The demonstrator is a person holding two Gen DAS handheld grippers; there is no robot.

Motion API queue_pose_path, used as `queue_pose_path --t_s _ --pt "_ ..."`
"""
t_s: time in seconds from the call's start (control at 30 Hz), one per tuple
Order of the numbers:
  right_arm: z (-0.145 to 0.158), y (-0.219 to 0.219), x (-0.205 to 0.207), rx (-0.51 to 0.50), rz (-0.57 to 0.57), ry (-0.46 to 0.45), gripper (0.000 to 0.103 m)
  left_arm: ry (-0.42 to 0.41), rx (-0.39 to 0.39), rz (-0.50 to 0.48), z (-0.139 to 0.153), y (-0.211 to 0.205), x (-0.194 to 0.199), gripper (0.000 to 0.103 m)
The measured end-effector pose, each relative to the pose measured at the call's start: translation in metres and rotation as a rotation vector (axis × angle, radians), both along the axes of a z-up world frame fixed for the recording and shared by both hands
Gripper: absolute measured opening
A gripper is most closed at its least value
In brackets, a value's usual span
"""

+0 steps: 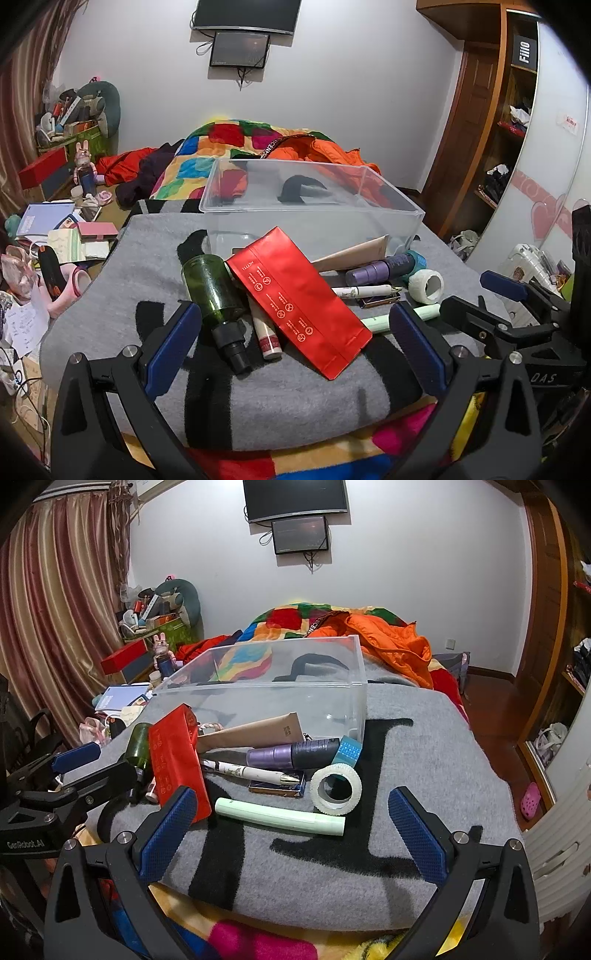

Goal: Organize objects
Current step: 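Move the left tool to the green glass bottle while the right tool approaches the white tape roll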

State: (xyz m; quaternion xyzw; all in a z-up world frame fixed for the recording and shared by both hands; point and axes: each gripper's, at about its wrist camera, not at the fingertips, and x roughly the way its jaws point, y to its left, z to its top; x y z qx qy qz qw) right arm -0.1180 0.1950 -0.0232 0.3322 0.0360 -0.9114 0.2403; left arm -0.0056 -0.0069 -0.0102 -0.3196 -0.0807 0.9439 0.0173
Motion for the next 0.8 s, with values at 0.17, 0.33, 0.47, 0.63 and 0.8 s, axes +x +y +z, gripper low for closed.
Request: queue_pose_path --t_s 0.17,0.33,0.47,0.63,0.8 --pt "-0.0004 -0.0001 -0.0001 0.0 0.001 -0.001 0.103 -0.002 -0.006 0.002 -0.0001 0.0003 0.0004 0.103" --pt "-0.0009 -0.0003 -0.0001 0.0 0.001 -0.002 0.103 -0.002 -0.005 0.001 -0.0005 0.0005 0.0004 0.103" --pt "-0.0011 -0.0009 0.0009 -0.002 0.003 -0.001 0.103 0.001 -0.006 -0.002 -0.0009 0.0007 0.0015 0.103" --pt "-0.0015 -0.0009 0.001 -0.001 0.005 -0.003 0.103 -0.002 0.003 -0.005 -0.0017 -0.0004 0.0012 0.103" --pt "-0.003 -0.0022 -0.0004 -0.005 0.011 -0.009 0.103 -0.008 0.006 0.002 -0.0027 -0.0031 -0.001 0.103"
